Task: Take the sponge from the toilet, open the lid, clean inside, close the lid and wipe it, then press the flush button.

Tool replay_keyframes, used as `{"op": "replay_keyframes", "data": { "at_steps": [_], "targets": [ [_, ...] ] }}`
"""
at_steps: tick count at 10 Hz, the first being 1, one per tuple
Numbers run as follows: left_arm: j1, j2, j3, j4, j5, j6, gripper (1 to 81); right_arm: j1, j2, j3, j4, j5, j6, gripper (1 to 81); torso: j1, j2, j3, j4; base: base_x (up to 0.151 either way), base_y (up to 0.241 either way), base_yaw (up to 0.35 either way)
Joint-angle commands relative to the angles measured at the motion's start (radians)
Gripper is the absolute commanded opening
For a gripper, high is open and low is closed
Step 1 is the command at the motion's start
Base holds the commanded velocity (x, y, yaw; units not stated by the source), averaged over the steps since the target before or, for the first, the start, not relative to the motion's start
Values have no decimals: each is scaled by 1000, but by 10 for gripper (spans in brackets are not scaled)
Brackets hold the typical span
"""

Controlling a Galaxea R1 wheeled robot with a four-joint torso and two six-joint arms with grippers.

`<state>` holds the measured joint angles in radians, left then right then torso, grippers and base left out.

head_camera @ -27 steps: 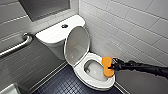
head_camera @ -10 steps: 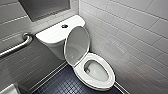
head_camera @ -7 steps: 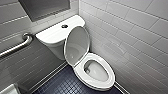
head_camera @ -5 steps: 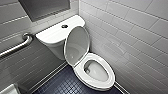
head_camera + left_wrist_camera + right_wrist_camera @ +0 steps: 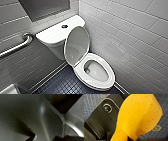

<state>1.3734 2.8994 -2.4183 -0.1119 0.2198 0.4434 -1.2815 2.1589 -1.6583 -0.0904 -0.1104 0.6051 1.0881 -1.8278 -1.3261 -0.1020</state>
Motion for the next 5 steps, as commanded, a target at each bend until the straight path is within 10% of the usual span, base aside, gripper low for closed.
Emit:
{"op": "replay_keyframes", "data": {
  "at_steps": [1, 5],
  "targets": [
    [13, -1, 19, -17, 102, 3, 811, 9, 4, -87, 602, -44, -621, 10, 0, 0, 0, 0, 0, 0, 0],
    [11, -6, 19, -17, 102, 3, 811, 18, 1, -12, 595, -40, -691, 10, 0, 0, 0, 0, 0, 0, 0]
  ]
}}
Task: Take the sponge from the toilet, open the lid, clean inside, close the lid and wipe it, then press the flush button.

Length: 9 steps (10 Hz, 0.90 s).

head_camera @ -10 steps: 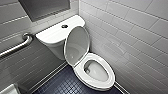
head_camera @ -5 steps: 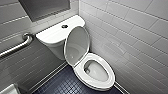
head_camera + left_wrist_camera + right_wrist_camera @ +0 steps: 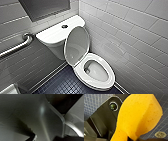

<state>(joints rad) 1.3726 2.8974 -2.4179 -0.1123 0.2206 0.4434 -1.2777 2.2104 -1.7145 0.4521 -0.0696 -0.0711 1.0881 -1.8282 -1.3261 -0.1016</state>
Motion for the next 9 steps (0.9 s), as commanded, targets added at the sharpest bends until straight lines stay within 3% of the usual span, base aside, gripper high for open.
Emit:
{"op": "replay_keyframes", "data": {
  "at_steps": [1, 4, 6, 9],
  "targets": [
    [10, -4, 19, -17, 101, 3, 811, 33, -62, 73, 56, -73, -13, 10, 0, 0, 0, 0, 0, 0, 0],
    [10, 0, 19, -17, 97, 3, 811, 144, -194, 271, 45, -70, -19, 10, 0, 0, 0, 0, 0, 0, 0],
    [10, 5, 19, -17, 95, 1, 811, 229, -285, 404, 16, -10, -18, 10, 0, 0, 0, 0, 0, 0, 0],
    [9, 4, 19, -17, 95, 1, 811, 433, -366, 507, 11, -15, -18, 10, 0, 0, 0, 0, 0, 0, 0]
  ]
}}
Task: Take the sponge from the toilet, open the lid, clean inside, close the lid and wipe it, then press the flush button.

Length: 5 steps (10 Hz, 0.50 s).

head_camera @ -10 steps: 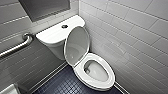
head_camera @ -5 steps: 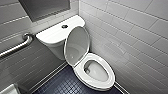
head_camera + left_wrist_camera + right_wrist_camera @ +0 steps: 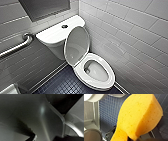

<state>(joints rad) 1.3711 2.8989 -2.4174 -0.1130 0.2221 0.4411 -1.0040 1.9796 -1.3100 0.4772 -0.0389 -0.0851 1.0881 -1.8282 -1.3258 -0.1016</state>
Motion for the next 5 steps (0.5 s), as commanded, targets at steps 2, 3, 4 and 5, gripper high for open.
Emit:
{"op": "replay_keyframes", "data": {
  "at_steps": [2, 3, 4, 5],
  "targets": [
    [10, 2, 18, -16, 94, 4, 811, 326, -154, 154, -6, -67, 2, 10, 0, 0, 0, 0, 0, 0, 0],
    [10, 2, 18, -17, 94, 4, 811, 383, -143, 157, -3, -100, 5, 10, 0, 0, 0, 0, 0, 0, 0],
    [10, 4, 18, -17, 94, 4, 811, 426, -124, 151, -2, -131, 7, 10, 0, 0, 0, 0, 0, 0, 0],
    [10, 5, 18, -17, 94, 4, 811, 446, -109, 146, -2, -133, 7, 10, 0, 0, 0, 0, 0, 0, 0]
  ]
}}
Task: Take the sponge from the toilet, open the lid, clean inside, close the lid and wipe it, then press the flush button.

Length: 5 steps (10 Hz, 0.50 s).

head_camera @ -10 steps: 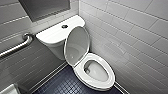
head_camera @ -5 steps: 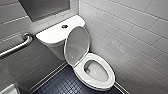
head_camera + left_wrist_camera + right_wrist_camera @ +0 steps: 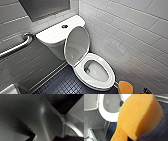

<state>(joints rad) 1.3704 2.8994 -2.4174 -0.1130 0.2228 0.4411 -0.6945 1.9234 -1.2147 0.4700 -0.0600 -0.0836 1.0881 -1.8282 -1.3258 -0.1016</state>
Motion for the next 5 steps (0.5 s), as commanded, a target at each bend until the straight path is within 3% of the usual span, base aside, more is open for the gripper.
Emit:
{"op": "replay_keyframes", "data": {
  "at_steps": [1, 2, 3, 5],
  "targets": [
    [11, 6, 18, -16, 93, 4, 811, 141, -42, 35, 6, -112, 7, 10, 0, 0, 0, 34, 0, 0, 0],
    [11, 8, 18, -16, 95, 4, 811, 150, -25, 20, 4, -113, 7, 10, 0, 0, 0, 57, 0, 0, 0],
    [11, 9, 18, -16, 96, 4, 811, 164, -13, 11, 4, -115, 7, 10, 0, 0, 0, 16, 0, 0, 0],
    [11, 14, 18, -16, 99, 4, 811, 239, 31, -21, 7, -170, 15, 10, 0, 0, 0, 52, 0, 0, 0]
  ]
}}
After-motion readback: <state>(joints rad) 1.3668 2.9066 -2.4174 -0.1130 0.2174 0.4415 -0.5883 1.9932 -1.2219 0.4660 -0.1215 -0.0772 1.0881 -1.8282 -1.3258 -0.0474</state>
